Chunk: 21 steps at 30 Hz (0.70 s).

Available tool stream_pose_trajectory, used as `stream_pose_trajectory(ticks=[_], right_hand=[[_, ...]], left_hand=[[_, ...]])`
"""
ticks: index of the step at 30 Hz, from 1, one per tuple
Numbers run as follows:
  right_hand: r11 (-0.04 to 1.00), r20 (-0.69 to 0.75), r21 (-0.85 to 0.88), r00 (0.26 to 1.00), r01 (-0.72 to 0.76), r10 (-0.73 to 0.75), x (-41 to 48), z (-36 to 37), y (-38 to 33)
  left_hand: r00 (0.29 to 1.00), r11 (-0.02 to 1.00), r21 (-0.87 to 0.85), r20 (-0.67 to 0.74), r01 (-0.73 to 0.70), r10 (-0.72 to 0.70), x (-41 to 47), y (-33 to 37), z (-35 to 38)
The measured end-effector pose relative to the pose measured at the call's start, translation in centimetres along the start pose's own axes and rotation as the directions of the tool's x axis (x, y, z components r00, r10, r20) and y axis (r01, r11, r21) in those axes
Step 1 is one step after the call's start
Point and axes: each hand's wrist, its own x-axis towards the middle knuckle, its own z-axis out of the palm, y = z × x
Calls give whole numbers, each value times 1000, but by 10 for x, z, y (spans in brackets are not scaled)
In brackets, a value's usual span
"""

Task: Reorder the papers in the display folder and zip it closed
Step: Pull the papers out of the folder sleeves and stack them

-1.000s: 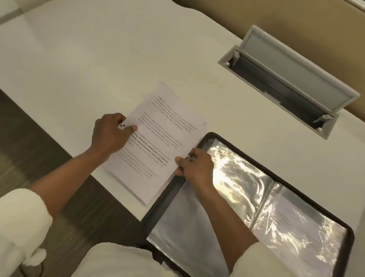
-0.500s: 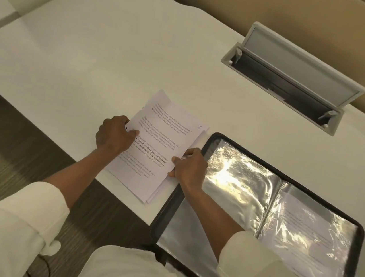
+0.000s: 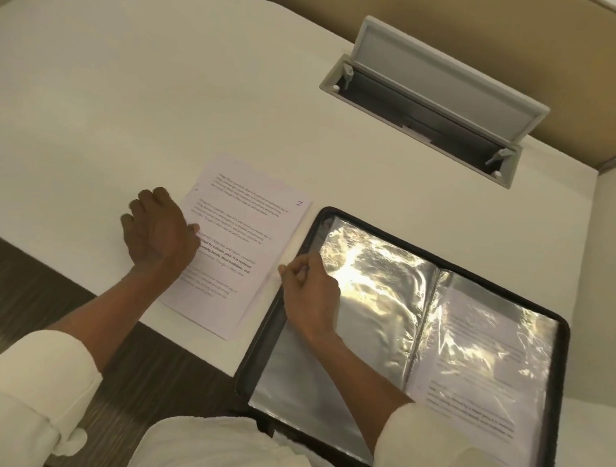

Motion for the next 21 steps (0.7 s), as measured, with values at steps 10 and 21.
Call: stream_pose_trajectory(ticks=[10,21], right_hand=[[994,-364,-84,926,71,-97,-85,-85,110],[884,-591,-206,773,-421,230,-149,-154,186]], left_hand=[[815,779,-267,-52,-568,577,-113,104,13],[401,414,-286,105,-864,910,-230,195,63]])
